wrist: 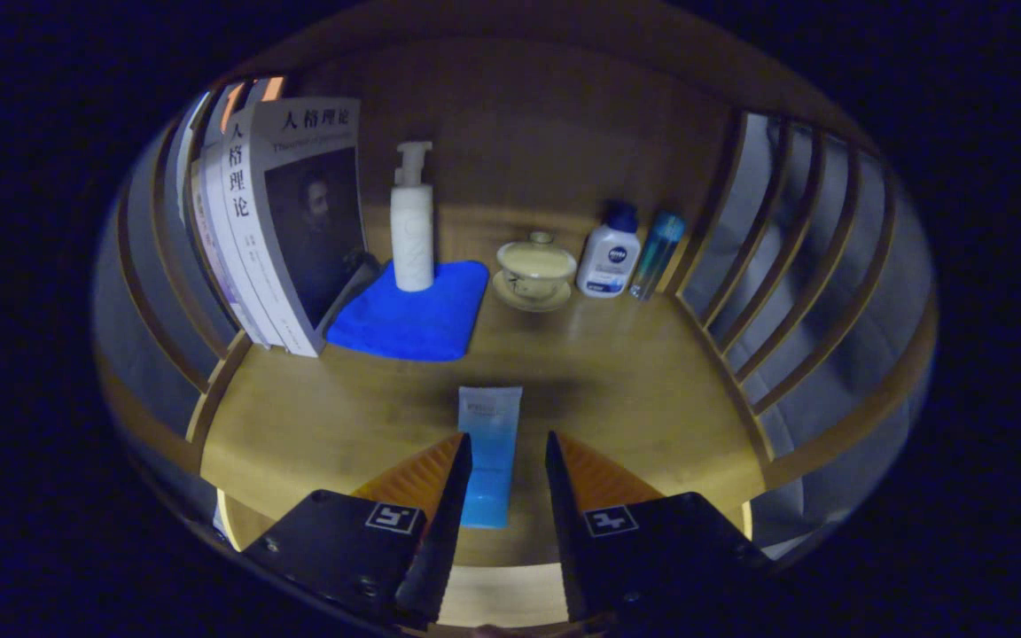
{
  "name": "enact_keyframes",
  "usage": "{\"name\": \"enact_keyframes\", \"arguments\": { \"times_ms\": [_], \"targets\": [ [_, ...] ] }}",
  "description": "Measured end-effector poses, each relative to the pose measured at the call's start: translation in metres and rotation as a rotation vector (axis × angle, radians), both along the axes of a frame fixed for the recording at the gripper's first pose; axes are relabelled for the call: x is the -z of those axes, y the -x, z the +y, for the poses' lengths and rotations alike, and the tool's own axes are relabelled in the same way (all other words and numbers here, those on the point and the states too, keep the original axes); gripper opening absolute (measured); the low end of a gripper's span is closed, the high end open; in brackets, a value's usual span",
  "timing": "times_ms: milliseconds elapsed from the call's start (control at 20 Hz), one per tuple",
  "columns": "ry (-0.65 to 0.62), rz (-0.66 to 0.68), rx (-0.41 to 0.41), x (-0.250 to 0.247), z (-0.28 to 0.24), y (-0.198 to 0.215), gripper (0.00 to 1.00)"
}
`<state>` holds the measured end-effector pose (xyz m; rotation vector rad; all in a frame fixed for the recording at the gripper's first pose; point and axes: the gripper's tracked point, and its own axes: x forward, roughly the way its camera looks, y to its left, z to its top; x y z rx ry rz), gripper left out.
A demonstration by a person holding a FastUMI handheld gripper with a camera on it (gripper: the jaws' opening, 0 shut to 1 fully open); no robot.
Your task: Pull open the drawer, take out the items inside it, and place them on the countertop above the cabinet.
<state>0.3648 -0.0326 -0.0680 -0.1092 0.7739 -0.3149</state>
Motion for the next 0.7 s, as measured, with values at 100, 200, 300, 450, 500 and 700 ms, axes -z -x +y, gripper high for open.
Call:
{"name": "enact_keyframes", "arguments": {
  "times_ms": [100, 200, 300, 450, 500, 700],
  "targets": [
    [0.002, -0.027, -0.032, -0.01, 0.006, 0.012, 0.54],
    [0.007, -0.057, -0.062, -0.016, 0.014, 0.029, 0.55],
    [-0.009, -0.084, -0.1, -0.023, 0.023, 0.049, 0.64],
    [-0.012, -0.142, -0.16, -0.035, 0.031, 0.076, 0.68],
    [-0.013, -0.159, -0.169, -0.038, 0.032, 0.086, 0.68],
    [-0.053, -0.251, -0.208, -0.05, 0.041, 0.122, 0.68]
  ]
}}
